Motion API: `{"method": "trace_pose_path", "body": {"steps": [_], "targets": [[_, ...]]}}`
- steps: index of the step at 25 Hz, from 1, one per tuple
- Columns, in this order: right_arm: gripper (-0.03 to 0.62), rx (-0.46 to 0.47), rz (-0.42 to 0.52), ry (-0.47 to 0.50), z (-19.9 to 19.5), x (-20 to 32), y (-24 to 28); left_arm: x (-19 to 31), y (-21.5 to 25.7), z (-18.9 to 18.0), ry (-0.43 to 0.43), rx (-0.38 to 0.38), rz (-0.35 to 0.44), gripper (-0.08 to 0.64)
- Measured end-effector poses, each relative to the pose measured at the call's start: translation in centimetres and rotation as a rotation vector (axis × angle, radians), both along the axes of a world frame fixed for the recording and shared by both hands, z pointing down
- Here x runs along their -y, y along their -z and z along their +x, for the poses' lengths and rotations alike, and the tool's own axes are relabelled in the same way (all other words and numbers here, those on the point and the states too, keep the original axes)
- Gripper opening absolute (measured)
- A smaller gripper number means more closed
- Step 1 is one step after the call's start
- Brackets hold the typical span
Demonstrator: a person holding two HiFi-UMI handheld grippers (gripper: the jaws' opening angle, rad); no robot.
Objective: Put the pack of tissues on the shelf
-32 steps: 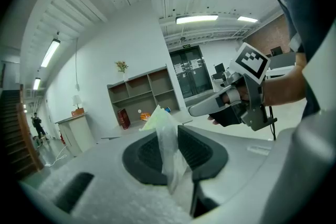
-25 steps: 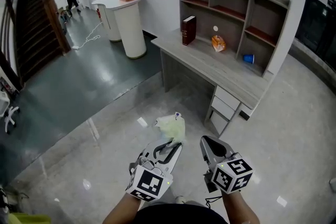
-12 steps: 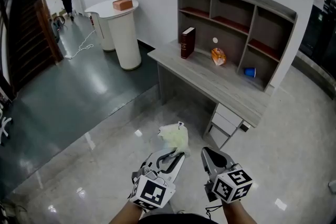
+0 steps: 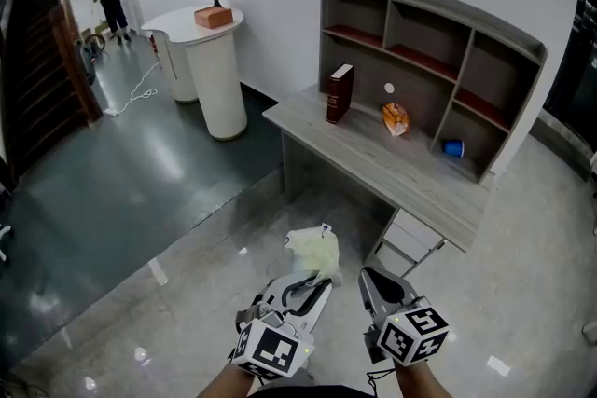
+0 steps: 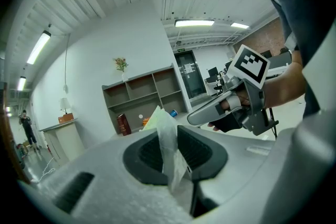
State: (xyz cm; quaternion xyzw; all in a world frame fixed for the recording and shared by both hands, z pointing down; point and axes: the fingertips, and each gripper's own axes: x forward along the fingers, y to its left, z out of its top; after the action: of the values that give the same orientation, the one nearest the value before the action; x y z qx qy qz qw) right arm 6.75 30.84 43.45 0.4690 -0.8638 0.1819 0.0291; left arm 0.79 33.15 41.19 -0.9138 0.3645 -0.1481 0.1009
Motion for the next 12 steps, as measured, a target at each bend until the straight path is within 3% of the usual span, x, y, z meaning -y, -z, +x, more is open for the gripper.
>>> {"method": "trace_pose_path", "body": {"steps": [12], "targets": [[0.000, -0.011, -0.008, -0.025, -4.6, 5.7, -0.6, 5.3, -1.0, -4.9, -0.022, -0.010, -0.015, 0.055]]}}
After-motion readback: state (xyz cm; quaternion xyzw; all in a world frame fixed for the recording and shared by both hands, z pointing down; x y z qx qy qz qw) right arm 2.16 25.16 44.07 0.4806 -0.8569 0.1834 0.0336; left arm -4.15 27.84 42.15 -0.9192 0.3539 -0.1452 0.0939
